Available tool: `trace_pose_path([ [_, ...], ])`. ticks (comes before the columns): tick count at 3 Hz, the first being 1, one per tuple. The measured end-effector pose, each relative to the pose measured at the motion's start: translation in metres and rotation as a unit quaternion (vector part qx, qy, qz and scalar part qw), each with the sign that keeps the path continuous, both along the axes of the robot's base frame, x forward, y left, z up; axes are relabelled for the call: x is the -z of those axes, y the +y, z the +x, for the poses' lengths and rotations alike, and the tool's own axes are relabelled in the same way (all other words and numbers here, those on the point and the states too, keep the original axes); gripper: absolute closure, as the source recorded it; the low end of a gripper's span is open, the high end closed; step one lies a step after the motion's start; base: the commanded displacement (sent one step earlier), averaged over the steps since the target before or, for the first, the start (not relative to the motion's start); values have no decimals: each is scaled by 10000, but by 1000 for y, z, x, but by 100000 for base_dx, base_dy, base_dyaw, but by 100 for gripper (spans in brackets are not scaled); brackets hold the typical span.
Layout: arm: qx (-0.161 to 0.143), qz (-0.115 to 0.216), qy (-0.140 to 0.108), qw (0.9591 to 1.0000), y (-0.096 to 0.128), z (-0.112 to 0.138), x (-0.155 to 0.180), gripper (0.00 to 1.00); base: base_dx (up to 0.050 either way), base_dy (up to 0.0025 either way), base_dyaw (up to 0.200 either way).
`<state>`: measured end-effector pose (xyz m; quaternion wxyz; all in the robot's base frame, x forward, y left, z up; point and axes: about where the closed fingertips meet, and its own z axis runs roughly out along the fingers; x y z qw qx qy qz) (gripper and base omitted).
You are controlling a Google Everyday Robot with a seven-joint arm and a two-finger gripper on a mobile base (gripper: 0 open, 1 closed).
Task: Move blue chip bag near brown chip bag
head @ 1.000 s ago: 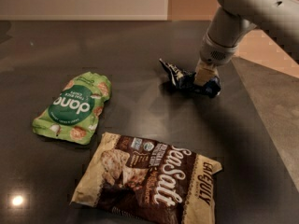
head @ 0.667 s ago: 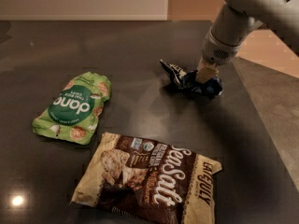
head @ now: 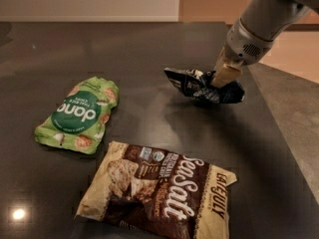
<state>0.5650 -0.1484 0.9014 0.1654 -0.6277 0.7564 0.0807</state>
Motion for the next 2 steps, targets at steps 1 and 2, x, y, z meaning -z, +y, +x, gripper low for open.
trace_pose_path([
  [1,-336,216,155,9991,11,-35,-16,100,0,0,0],
  [2,-639,258,305,9972,20,-68,-24,100,0,0,0],
])
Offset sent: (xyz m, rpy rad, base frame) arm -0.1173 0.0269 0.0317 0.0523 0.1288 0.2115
